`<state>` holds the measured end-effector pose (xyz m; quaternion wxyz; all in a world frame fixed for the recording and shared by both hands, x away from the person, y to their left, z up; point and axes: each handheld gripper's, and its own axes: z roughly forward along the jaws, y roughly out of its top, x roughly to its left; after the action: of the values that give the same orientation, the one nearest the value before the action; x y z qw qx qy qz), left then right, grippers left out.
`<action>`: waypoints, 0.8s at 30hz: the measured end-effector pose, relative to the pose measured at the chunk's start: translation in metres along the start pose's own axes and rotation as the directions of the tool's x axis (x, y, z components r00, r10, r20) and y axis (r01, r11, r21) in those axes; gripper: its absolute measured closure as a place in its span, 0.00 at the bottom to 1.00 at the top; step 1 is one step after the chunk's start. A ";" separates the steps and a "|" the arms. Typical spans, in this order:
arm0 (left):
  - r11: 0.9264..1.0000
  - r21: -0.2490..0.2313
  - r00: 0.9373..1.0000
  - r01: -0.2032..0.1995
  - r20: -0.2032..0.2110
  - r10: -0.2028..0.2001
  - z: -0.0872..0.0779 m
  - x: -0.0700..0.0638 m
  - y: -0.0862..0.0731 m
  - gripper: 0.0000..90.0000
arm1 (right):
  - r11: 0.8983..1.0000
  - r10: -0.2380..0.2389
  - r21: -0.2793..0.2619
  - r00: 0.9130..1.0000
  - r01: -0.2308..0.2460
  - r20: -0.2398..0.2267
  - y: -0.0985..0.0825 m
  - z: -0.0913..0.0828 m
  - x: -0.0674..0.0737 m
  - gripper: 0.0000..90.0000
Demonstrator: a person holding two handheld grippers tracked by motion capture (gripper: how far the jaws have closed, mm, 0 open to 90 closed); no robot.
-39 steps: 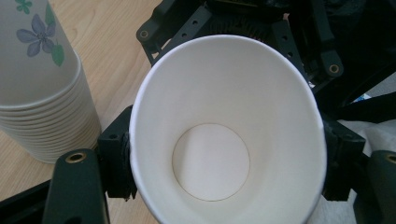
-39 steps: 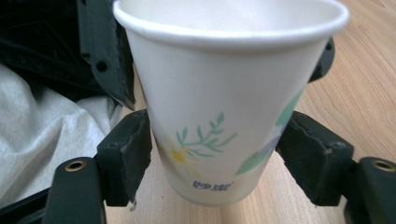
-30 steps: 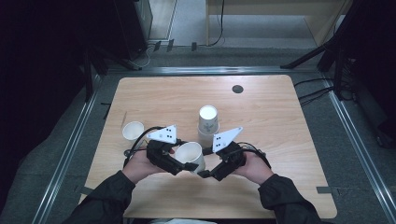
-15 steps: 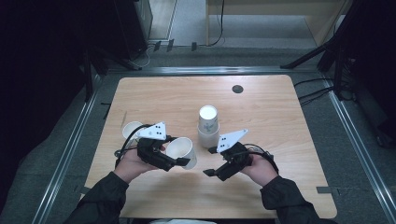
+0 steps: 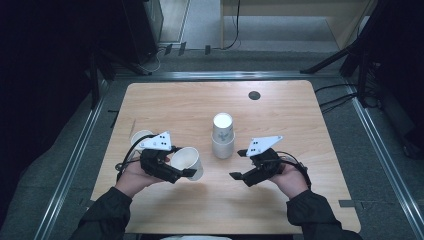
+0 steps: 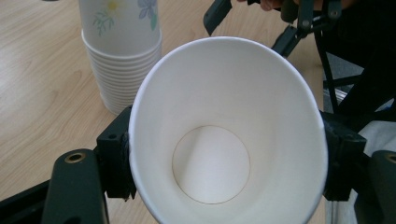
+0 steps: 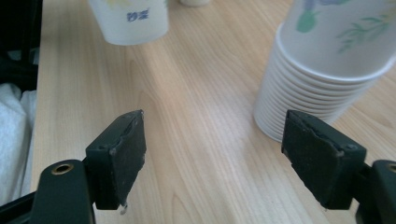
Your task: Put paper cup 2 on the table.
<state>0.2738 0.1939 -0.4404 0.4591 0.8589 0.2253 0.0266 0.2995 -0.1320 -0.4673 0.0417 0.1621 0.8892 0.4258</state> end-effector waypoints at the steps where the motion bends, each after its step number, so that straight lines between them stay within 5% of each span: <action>1: 1.000 0.001 1.000 0.003 -0.001 -0.003 -0.001 0.000 -0.001 0.28 | 1.000 0.007 -0.002 1.000 -0.007 0.003 0.000 -0.001 -0.002 0.24; 24: 0.998 0.012 0.994 0.065 -0.088 -0.064 -0.024 0.003 -0.028 0.27 | 0.999 0.033 -0.024 0.999 -0.033 0.033 0.006 -0.005 -0.033 0.24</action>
<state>0.2603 0.2276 -0.4494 0.4431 0.8525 0.2730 0.0479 0.3309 -0.1433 -0.4613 0.0514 0.1833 0.8806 0.4339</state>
